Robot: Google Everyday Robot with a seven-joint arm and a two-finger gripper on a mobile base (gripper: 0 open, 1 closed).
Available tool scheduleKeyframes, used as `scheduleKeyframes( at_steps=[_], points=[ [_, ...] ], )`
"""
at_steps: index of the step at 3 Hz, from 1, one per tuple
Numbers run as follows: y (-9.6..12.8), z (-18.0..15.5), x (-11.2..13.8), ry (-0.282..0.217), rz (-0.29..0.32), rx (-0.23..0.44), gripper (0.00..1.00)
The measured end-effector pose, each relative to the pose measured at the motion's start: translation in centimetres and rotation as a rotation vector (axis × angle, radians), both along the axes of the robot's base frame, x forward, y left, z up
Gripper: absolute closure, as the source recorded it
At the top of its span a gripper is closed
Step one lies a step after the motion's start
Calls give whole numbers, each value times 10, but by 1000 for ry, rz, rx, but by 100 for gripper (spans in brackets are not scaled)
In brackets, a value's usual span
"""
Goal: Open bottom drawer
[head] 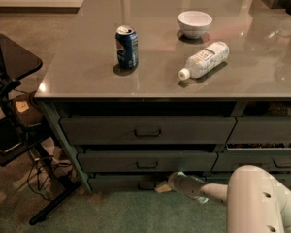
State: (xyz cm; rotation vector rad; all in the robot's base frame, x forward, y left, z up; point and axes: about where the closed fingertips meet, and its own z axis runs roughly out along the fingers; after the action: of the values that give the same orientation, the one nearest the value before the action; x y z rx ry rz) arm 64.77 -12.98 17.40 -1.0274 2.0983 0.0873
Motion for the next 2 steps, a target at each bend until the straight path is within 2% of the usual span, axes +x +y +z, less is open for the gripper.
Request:
scheduleKeyframes(
  at_steps=[1,2],
  points=[
    [-17,-20,-7,79,-116,100,0],
    [-17,-20,-7,79,-116,100,0]
  ],
)
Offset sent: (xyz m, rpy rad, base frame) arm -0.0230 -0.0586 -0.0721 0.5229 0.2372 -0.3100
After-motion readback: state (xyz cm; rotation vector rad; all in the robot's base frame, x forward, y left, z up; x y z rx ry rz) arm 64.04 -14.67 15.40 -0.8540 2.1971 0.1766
